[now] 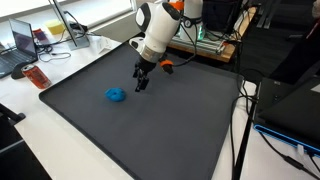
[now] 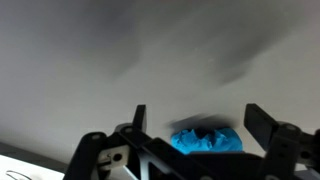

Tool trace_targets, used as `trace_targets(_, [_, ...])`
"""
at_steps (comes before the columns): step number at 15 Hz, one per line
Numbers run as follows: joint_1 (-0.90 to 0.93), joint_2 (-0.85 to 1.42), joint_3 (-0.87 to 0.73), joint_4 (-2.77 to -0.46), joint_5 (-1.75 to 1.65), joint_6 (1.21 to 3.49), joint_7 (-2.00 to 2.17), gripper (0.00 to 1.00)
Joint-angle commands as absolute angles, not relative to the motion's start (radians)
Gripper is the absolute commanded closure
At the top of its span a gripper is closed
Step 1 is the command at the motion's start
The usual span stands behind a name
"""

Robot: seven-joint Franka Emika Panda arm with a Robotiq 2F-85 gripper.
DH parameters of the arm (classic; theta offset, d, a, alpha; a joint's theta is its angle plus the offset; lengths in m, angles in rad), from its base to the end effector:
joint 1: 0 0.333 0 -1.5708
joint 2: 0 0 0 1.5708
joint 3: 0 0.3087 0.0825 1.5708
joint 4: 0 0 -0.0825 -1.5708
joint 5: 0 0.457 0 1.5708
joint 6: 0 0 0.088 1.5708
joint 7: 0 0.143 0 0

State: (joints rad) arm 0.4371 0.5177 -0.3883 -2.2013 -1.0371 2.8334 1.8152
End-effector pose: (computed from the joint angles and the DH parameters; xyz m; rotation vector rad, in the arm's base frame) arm 0.5811 0.0380 0.0545 2.6136 -0.9770 0.6608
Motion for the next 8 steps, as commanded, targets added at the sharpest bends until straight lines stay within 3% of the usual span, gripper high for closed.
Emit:
trace_targets(1, [0.504,0.54,-0.458,-2.173,-1.138,2.843,1.961,0.0])
trace_targets(8, [0.497,0.525,-0.447,-2.186,-1.12,2.833,1.941,0.0])
